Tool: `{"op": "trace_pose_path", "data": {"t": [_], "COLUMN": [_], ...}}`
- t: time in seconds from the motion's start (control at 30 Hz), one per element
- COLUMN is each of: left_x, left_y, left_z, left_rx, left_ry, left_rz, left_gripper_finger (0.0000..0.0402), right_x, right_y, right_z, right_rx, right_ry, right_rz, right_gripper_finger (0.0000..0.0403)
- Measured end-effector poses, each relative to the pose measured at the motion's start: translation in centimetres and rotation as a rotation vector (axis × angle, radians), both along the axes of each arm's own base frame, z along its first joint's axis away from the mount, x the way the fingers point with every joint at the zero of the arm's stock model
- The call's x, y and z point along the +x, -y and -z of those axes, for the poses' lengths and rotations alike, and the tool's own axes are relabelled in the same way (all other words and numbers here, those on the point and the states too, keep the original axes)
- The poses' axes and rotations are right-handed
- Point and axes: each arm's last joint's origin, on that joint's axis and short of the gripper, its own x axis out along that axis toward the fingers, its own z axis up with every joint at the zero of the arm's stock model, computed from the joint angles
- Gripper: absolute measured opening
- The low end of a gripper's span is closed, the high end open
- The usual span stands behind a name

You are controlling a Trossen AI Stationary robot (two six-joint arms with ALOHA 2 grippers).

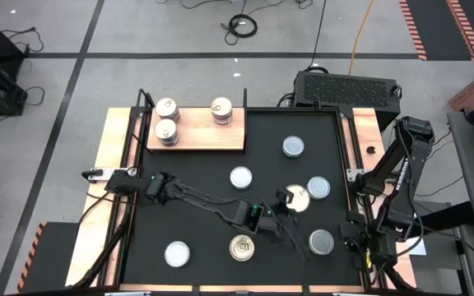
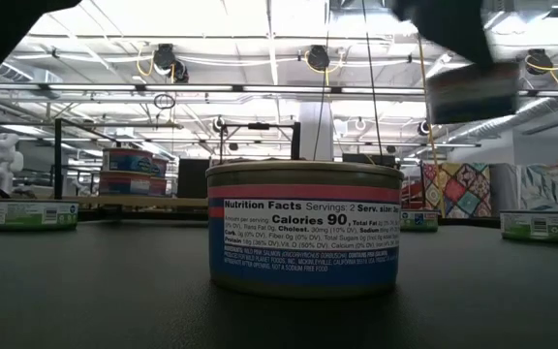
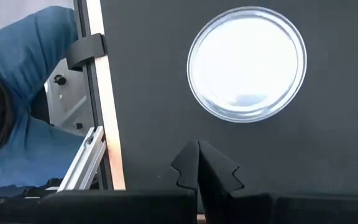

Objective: Stack canned seafood by type on shelf
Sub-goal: Put the blue tuna can on the shelf

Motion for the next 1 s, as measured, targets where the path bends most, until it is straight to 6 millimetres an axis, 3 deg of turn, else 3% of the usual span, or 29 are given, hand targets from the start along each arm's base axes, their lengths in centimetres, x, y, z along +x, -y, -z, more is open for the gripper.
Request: {"op": "trace_pose_path", "data": {"t": [0.2, 0.4, 0.63, 0.77, 1.0], "left_x": [-1.1, -2.4, -4.9, -6.8, -12.3], "left_y": [-2.8, -4.8, -7.2, -8.5, -11.5], "left_z": [0.4, -2.8, -4.1, -4.8, -3.3], "left_rx": [-0.01, -0.051, -0.045, -0.067, -0.092], "left_ry": [-0.132, -0.098, -0.159, -0.127, -0.064], "left_rz": [-0.148, -0.247, -0.395, -0.482, -0.644], "left_gripper_finger": [0.0, 0.0, 0.0, 0.0, 0.0], "right_x": [-0.5, -0.9, -0.9, -0.9, -0.7], "right_y": [-0.2, -0.3, -0.5, -0.6, -0.6], "right_z": [0.0, 0.0, -0.2, -0.3, -0.4], "right_rx": [-0.022, -0.037, -0.066, -0.077, -0.124], "right_ry": [0.057, 0.083, 0.175, 0.231, 0.316], "right_rz": [-0.028, -0.067, -0.107, -0.123, -0.14], "right_gripper_finger": [0.0, 0.0, 0.0, 0.0, 0.0]}}
